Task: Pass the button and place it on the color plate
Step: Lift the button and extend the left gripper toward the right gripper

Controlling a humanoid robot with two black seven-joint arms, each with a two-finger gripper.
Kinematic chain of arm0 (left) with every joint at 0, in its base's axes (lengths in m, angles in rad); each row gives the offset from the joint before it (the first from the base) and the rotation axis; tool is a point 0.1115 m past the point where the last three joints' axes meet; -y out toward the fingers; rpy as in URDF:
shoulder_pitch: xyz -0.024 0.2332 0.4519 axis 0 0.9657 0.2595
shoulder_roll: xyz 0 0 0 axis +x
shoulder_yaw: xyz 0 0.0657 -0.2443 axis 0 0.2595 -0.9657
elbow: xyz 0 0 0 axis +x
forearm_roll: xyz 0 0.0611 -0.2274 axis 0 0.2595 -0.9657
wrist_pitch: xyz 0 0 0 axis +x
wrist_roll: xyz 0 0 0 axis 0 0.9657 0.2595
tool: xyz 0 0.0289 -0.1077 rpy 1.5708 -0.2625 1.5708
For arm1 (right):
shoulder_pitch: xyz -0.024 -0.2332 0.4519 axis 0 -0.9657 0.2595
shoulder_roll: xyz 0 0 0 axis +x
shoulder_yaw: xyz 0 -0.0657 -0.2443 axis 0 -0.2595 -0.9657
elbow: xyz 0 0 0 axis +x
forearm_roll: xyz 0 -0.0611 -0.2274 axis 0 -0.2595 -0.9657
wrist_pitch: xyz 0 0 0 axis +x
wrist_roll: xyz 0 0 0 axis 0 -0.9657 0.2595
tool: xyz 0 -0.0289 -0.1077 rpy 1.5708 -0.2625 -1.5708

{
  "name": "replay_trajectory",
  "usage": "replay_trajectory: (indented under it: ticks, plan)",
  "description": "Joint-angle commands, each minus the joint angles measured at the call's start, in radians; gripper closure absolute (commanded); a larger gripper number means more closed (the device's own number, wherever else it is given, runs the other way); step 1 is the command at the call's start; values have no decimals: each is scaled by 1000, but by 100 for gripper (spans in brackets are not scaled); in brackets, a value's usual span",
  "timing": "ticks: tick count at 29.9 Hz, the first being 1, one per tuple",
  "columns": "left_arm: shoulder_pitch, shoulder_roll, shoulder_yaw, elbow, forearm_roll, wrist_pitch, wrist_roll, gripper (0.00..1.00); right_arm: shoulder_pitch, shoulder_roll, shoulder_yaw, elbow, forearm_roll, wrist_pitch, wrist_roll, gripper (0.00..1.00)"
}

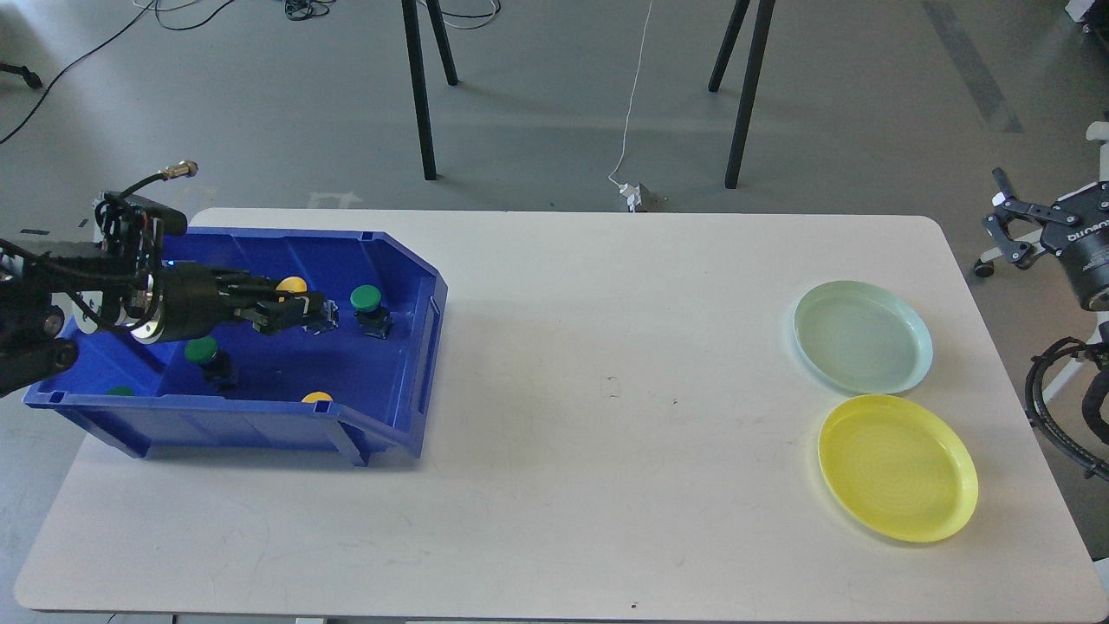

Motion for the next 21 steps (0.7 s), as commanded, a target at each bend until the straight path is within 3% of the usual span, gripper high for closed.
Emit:
replay_trajectory:
  ticks: [1, 5, 10, 13, 21]
  plan:
    - [9, 132, -155, -234, -13, -15, 0, 98, -30, 3, 20, 11, 1, 0, 3, 1]
    - [16, 111, -205, -366, -184, -10, 0, 97, -84, -3, 15, 102, -2, 0, 11, 1]
    - [25, -137, -234, -391, -366, 59, 0, 97, -209, -6, 17, 332, -121, 0, 12, 1]
    - [29, -278, -258, -368, -510, 122, 0, 97, -260, 3, 23, 435, -281, 0, 14, 1]
    - [124, -495, -318, -178, -565, 129, 0, 97, -289, 35, -21, 676, -626, -69, 14, 1]
